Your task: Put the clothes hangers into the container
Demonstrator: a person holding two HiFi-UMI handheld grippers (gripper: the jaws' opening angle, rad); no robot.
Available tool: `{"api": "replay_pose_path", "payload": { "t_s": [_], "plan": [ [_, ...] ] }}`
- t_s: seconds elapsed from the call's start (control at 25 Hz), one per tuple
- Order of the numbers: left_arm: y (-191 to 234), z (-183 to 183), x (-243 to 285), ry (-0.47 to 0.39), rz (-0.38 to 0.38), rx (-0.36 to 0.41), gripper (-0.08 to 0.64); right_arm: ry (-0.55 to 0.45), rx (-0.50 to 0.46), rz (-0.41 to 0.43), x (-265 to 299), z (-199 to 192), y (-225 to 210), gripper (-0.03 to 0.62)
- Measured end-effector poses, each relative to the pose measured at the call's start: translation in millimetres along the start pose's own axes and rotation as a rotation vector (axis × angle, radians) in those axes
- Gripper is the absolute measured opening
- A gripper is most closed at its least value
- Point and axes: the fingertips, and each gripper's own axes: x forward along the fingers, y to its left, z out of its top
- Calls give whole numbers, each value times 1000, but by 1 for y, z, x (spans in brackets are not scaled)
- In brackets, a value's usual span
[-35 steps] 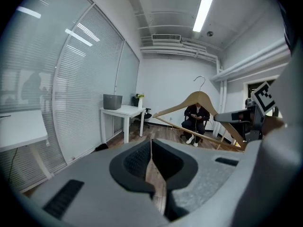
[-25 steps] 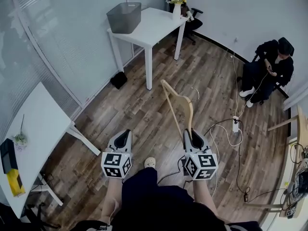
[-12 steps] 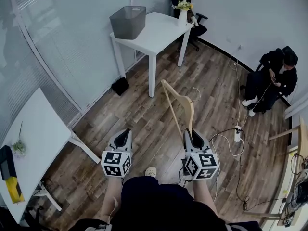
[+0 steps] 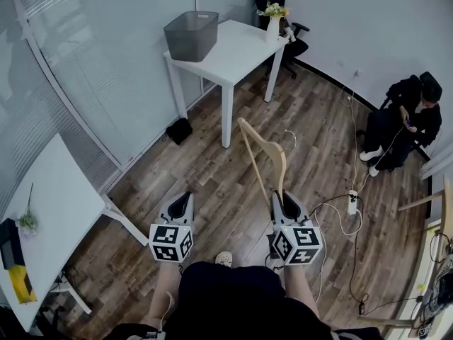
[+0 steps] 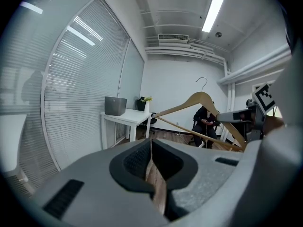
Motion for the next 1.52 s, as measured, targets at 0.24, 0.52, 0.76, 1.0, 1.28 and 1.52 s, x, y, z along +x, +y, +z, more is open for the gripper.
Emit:
{"api": "replay_pose_path", "payload": {
  "t_s": [0.24,0.52,0.76,1.0,1.28,1.52],
  "plan": [
    [-7,-1,1,-4,7,-1,18,6,7,5,1,-4,-10,71],
    [0,-10,-7,31,38,-6,18,14,19,-7,2,-6,-23,71],
    [-5,-12,0,46,40,3,18,23,35,21,17,-10,-24,71],
    [18,-9,21,47,84,-16,18,32,24,58,55,-4,-27,71],
    [36,11,69,37,98,-31,18,49,-3,106,113,18,-36,71],
    [48,24,114,39,103,-38,18,65,1,125,158,30,-54,71]
  ]
}}
